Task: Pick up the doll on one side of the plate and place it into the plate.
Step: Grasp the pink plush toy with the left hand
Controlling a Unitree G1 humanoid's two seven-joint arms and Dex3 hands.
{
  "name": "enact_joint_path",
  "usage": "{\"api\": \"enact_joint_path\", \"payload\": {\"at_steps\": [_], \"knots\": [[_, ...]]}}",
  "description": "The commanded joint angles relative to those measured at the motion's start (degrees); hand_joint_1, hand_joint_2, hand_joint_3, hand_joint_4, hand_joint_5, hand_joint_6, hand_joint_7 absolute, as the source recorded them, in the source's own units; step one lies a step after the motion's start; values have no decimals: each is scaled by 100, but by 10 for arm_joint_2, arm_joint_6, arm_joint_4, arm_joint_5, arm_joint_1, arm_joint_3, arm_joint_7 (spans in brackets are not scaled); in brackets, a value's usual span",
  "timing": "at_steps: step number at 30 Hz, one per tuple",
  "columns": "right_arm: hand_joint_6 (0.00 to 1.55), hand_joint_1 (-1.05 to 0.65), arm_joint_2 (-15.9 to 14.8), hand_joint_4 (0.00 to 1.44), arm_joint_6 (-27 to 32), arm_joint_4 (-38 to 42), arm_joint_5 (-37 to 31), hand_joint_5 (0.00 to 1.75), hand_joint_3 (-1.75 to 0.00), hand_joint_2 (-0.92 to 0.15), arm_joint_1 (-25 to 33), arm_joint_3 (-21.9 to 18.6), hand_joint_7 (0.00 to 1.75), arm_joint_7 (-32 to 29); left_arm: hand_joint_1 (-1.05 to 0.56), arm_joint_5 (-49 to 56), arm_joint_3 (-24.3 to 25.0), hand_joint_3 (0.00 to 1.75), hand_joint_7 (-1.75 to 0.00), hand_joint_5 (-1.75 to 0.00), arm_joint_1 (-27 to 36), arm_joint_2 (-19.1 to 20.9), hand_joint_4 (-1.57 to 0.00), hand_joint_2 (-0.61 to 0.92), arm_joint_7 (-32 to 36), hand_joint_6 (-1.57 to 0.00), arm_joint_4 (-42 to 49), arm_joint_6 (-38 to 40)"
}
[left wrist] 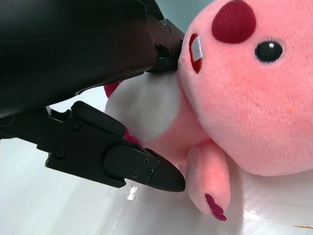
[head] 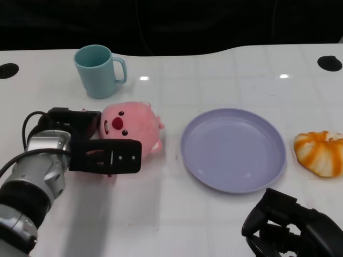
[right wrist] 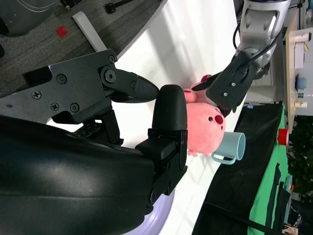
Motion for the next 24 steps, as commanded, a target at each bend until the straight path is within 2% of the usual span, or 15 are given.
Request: {"api": "enact_joint_path", "payload": {"at_steps": [1, 5, 7, 8, 9, 10, 13, 15, 16, 18, 19, 20, 21, 22, 24], "knots": [[46, -26, -7, 66, 6, -9, 1, 175, -60, -87, 5, 2, 165, -2, -44, -7, -12, 3, -5, -13, 6, -10, -43, 92, 16, -58, 59, -13], [46, -25, -7, 65, 4, -10, 1, 175, -60, -87, 5, 1, 165, 0, -35, -31, 0, 5, -7, -17, 12, -17, -93, 92, 74, -101, 88, -39], [46, -25, -7, 66, 5, -9, 2, 175, -60, -87, 5, 1, 165, -1, -35, -36, -2, 1, -4, -107, 13, -17, -80, 90, 93, -123, 98, -49], [46, -25, -7, 66, 5, -9, 1, 175, -60, -87, 4, 1, 165, -1, -34, -34, -6, 1, -4, -121, 15, -16, -78, 90, 108, -127, 101, -54], [46, -25, -7, 65, 5, -9, 1, 175, -60, -87, 4, 2, 165, -1, -35, -31, -10, 2, -2, -125, 17, -15, -76, 91, 122, -122, 104, -60], [46, -25, -7, 65, 5, -8, 1, 175, -60, -87, 4, 2, 165, -1, -35, -32, -11, 14, -1, -125, 19, -13, -73, 92, 133, -115, 106, -64], [46, -25, -6, 66, 8, -9, 0, 175, -60, -87, 4, 4, 165, -2, -34, -38, -11, 34, -1, -126, 21, -11, -69, 92, 152, -102, 113, -78], [46, -25, -5, 66, 10, -10, 1, 175, -60, -87, 4, 4, 165, -3, -33, -42, -9, 36, -3, -130, 23, -9, -70, 92, 166, -105, 114, -88], [46, -25, -5, 66, 10, -10, 2, 175, -60, -87, 4, 4, 165, -3, -34, -42, -9, 34, -3, -145, 23, -8, -67, 92, 170, -106, 113, -90], [46, -25, -4, 66, 9, -9, 2, 175, -60, -87, 4, 4, 165, -3, -35, -43, -8, 33, -2, -142, 26, -4, -67, 92, 188, -103, 110, -101], [46, -25, -4, 66, 9, -9, 3, 175, -60, -87, 4, 4, 165, -3, -32, -43, -7, 31, -35, -158, 28, -2, -69, 92, 201, -102, 109, -110], [46, -25, -4, 66, 8, -7, 1, 175, -60, -87, 4, 5, 165, -4, -32, -43, -7, 29, -114, -168, 30, 1, -70, 92, 219, -73, 107, -119], [46, -25, -4, 66, 8, -7, 0, 175, -60, -87, 4, 5, 165, -5, -32, -44, -5, 28, -143, -171, 33, 3, -72, 92, 236, -63, 105, -128], [46, -25, -4, 66, 9, -8, -1, 175, -60, -87, 4, 6, 165, -6, -31, -47, -2, 27, -162, -173, 35, 4, -77, 92, 249, -60, 104, -136], [46, -25, -3, 66, 13, -10, -1, 175, -60, -87, 3, 6, 165, -9, -28, -54, 4, 28, -171, -174, 39, 6, -82, 92, 267, -60, 103, -148]]}}
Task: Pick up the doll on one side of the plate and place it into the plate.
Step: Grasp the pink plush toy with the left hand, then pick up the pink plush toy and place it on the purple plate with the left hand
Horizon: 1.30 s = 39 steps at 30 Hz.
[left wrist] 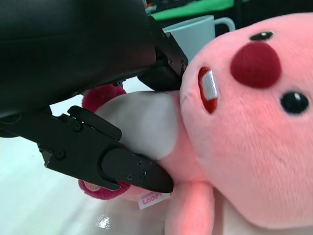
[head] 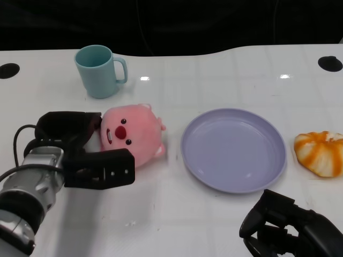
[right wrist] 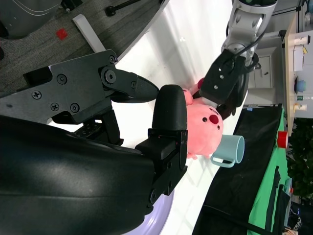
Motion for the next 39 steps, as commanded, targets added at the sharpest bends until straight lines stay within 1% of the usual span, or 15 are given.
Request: {"api": "enact_joint_path", "payload": {"at_steps": [1, 8, 12, 13, 15, 18, 20, 22, 25, 27, 28, 29, 32, 35, 39], "knots": [[46, -25, -5, 66, 6, -5, 1, 175, -60, -87, 2, -2, 165, -5, -27, -12, 7, 29, -173, -174, 28, 8, -83, 92, 18, -61, 3, -21], [46, -25, -9, 65, -1, 1, 1, 175, -60, -87, 2, -4, 165, 0, -22, -63, 52, 37, -175, -175, 50, 7, -85, 91, 17, -61, -33, -24], [45, -23, -8, 65, 3, 1, -2, 175, -60, -87, 0, -2, 165, -3, -18, -90, 81, 44, -175, -175, 66, 12, -87, 85, -4, -64, -89, -6], [45, -23, -7, 65, 2, 2, -3, 175, -60, -87, -1, -1, 165, -4, -17, -97, 88, 50, -175, -175, 71, 14, -87, 82, -12, -65, -109, -2], [45, -23, -7, 65, 0, 4, -4, 175, -60, -87, -2, 0, 165, -4, -17, -109, 103, 71, -175, -175, 81, 17, -88, 71, -29, -66, -146, 5], [45, -23, -5, 66, 0, 4, -3, 175, -61, -87, -3, 2, 165, -4, -17, -119, 117, 90, -175, -175, 92, 19, -88, 63, -43, -68, -194, 7], [45, -24, -4, 66, 0, 5, -3, 175, -61, -87, -3, 3, 165, -4, -16, -121, 122, 107, -175, -175, 96, 16, -92, 53, -48, -73, -228, 5], [45, -24, -4, 66, -1, 4, -5, 175, -61, -87, -2, 6, 165, -5, -16, -113, 118, 108, -175, -175, 96, 13, -92, 52, -58, -73, -266, 14], [46, -24, -4, 66, 0, 3, -5, 175, -61, -87, -1, 8, 165, -7, -17, -106, 115, 98, -175, -175, 93, 5, -91, 54, -66, -69, -299, 22], [45, -24, -3, 65, 0, 2, -4, 175, -61, -87, 1, 10, 166, -7, -17, -108, 114, 97, -175, -175, 90, -5, -91, 55, -70, -70, -313, 26], [45, -24, -3, 65, -1, 1, -4, 175, -61, -87, 1, 11, 166, -7, -17, -109, 114, 100, -175, -175, 86, -11, -92, 54, -74, -71, -319, 27], [45, -24, -3, 65, -2, 1, -5, 175, -61, -87, 2, 12, 166, -7, -18, -110, 113, 111, -175, -175, 83, -17, -92, 48, -78, -73, -323, 26], [45, -25, -4, 65, -6, 1, -6, 175, -61, -87, 2, 14, 166, -7, -19, -105, 103, 123, -175, -175, 71, -37, -95, 40, -83, -75, -330, 19], [45, -25, -5, 65, -2, -3, -8, 175, -61, -87, 2, 16, 166, -7, -20, -95, 91, 124, -175, -175, 56, -61, -96, 35, -89, -75, -327, 28], [45, -24, -3, 65, 4, -7, -6, 175, -61, -87, 5, 20, 167, -9, -20, -84, 72, 125, -175, -175, 35, -92, -96, 38, -91, -77, -304, 33]]}}
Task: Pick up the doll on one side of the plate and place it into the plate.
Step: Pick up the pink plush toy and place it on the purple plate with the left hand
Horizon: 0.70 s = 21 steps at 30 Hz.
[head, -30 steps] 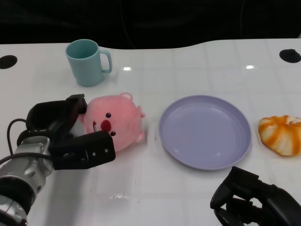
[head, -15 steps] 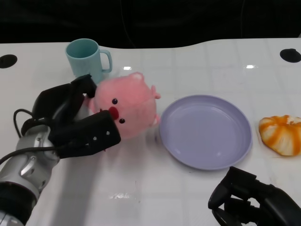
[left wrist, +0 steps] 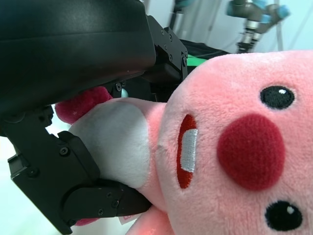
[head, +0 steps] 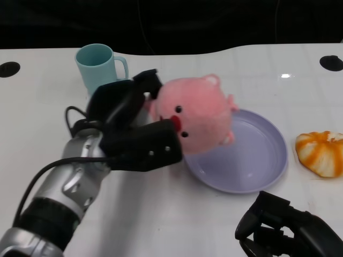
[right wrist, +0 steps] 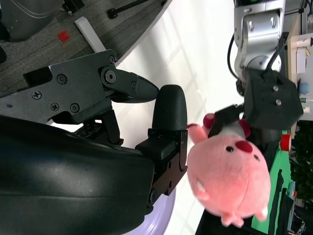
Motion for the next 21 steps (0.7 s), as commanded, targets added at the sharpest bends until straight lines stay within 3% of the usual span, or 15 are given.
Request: {"api": "enact_joint_path", "payload": {"at_steps": [1, 14, 17, 19, 21], "knots": [[45, -24, -3, 65, 5, -8, 1, 175, -61, -86, 6, 6, 167, -4, -21, 11, -15, 125, -175, -175, -30, -18, -97, 39, -12, -77, 20, 7], [45, -25, -2, 65, 12, -22, -2, 175, -62, -86, 12, 24, 168, -14, -19, 31, -58, 109, -175, -175, -101, -98, -94, 48, -16, -73, 124, 24], [45, -24, -3, 65, 13, -24, -7, 175, -62, -86, 11, 30, 167, -18, -17, 27, -58, 96, -175, -175, -116, -111, -91, 52, -15, -70, 150, 26], [45, -24, -3, 65, 15, -24, -7, 175, -62, -86, 11, 32, 167, -19, -17, 19, -54, 81, -152, -175, -125, -117, -87, 55, -21, -72, 165, 25], [45, -24, -2, 65, 17, -25, -6, 175, -62, -85, 10, 33, 167, -21, -18, 7, -48, 68, -105, -171, -134, -123, -83, 59, -39, -84, 176, 29]]}}
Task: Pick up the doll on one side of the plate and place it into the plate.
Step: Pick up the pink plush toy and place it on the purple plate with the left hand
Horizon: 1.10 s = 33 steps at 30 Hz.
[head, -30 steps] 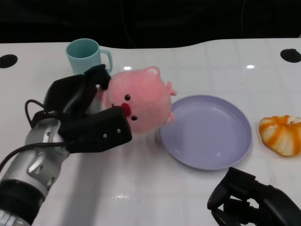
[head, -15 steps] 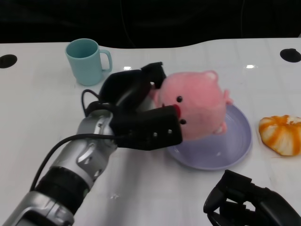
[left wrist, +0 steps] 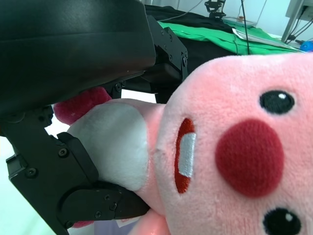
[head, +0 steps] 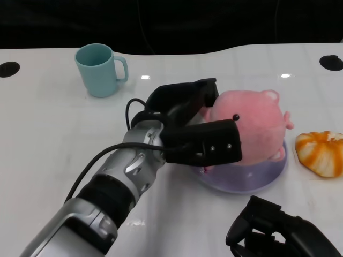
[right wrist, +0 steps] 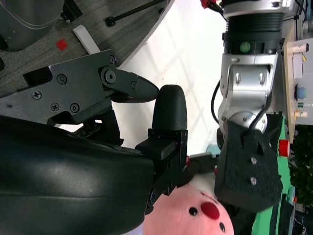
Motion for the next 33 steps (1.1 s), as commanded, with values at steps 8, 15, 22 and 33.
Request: {"api": "enact_joint_path", "payload": {"at_steps": [8, 15, 22, 33], "knots": [[45, -25, -7, 64, 9, -10, 0, 175, -62, -85, -1, -2, 166, -5, -36, -23, -5, 25, -3, -79, -29, 21, -17, 91, -123, -43, 9, -24], [45, -24, -8, 65, 3, -5, 3, 175, -62, -85, -3, -7, 166, -1, -69, 7, -32, 38, -1, -6, -25, 51, 0, 92, -151, -5, -20, -31], [45, -23, -8, 65, 13, -9, 11, 175, -63, -86, -2, -14, 166, 0, -85, 9, -32, 54, 0, 0, -4, 89, 0, 92, -178, 0, -75, -37], [45, -22, -8, 65, -1, 5, 14, 175, -63, -85, -7, -23, 167, 11, -80, -50, 45, 51, -2, -2, 98, 157, -3, 92, -181, -3, -243, -54]]}}
